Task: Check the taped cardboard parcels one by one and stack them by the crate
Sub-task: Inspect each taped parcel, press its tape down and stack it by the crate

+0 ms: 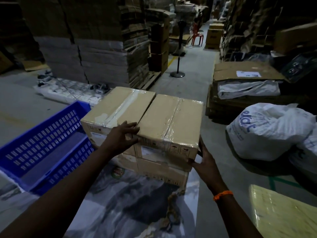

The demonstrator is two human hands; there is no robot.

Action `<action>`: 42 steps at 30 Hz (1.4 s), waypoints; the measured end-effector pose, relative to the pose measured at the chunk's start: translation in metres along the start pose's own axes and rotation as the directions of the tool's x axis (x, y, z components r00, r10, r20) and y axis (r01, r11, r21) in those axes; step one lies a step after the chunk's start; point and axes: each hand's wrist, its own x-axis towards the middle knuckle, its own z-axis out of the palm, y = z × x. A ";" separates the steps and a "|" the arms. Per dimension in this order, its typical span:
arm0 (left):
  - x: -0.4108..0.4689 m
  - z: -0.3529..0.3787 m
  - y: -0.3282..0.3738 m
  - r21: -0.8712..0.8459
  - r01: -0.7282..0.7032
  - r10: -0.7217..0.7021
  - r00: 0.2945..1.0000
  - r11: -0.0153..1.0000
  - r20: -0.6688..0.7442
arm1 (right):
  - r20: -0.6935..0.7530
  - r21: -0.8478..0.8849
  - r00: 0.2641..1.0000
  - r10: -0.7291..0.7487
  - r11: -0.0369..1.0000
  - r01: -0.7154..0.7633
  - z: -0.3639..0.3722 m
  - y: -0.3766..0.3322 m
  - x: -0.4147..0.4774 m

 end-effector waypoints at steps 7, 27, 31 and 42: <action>0.003 0.004 0.000 0.108 -0.014 0.010 0.999 0.994 0.031 | -0.021 -0.140 1.000 -0.011 0.990 0.008 0.020 0.013 -0.018; -0.124 0.182 0.121 -0.038 -0.539 0.519 0.787 0.841 0.334 | -0.358 -0.514 0.904 0.232 0.760 -0.398 -0.062 0.053 -0.245; -0.143 0.226 0.196 -0.151 -0.626 0.627 0.668 0.765 0.401 | -0.517 -0.449 0.832 0.201 0.764 -0.463 -0.108 0.067 -0.316; -0.140 0.313 0.464 -0.375 -0.616 0.720 0.621 0.692 0.309 | -0.914 -0.376 0.321 -0.248 0.816 -0.440 -0.314 0.061 -0.399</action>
